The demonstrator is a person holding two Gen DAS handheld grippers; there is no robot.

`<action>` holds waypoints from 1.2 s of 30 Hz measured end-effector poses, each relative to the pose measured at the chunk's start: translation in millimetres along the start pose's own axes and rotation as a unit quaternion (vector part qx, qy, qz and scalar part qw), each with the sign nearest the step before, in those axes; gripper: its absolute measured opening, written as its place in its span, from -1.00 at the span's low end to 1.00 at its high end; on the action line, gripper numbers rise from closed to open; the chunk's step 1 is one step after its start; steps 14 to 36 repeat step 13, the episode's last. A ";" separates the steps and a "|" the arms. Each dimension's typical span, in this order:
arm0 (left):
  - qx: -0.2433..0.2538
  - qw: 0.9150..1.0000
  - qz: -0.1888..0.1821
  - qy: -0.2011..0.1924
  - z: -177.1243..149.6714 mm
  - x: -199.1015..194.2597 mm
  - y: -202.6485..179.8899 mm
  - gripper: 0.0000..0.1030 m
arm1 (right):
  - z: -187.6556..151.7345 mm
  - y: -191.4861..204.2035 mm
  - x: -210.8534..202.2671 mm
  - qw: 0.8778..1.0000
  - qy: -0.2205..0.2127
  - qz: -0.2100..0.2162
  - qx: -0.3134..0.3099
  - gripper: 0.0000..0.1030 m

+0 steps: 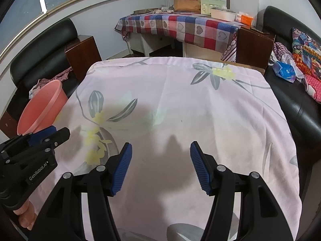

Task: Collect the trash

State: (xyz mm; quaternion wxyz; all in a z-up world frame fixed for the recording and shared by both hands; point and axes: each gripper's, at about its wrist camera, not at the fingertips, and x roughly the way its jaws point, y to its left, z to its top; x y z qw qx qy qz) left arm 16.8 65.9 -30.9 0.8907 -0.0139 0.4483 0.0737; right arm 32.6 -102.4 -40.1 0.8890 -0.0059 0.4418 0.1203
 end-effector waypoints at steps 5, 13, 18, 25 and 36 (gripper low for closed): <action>-0.004 1.000 0.004 0.004 -1.3 1.1 2.1 -0.38 | 0.4 4.5 1.6 1.000 0.002 0.005 -0.005 0.18; -0.010 1.000 0.014 0.015 -3.6 4.1 5.5 -0.39 | 0.4 4.8 2.5 1.000 0.004 0.005 -0.005 0.18; -0.010 1.000 0.014 0.015 -3.6 4.1 5.5 -0.39 | 0.4 4.8 2.5 1.000 0.004 0.005 -0.005 0.18; -0.010 1.000 0.014 0.015 -3.6 4.1 5.5 -0.39 | 0.4 4.8 2.5 1.000 0.004 0.005 -0.005 0.18; -0.010 1.000 0.014 0.015 -3.6 4.1 5.5 -0.39 | 0.4 4.8 2.5 1.000 0.004 0.005 -0.005 0.18</action>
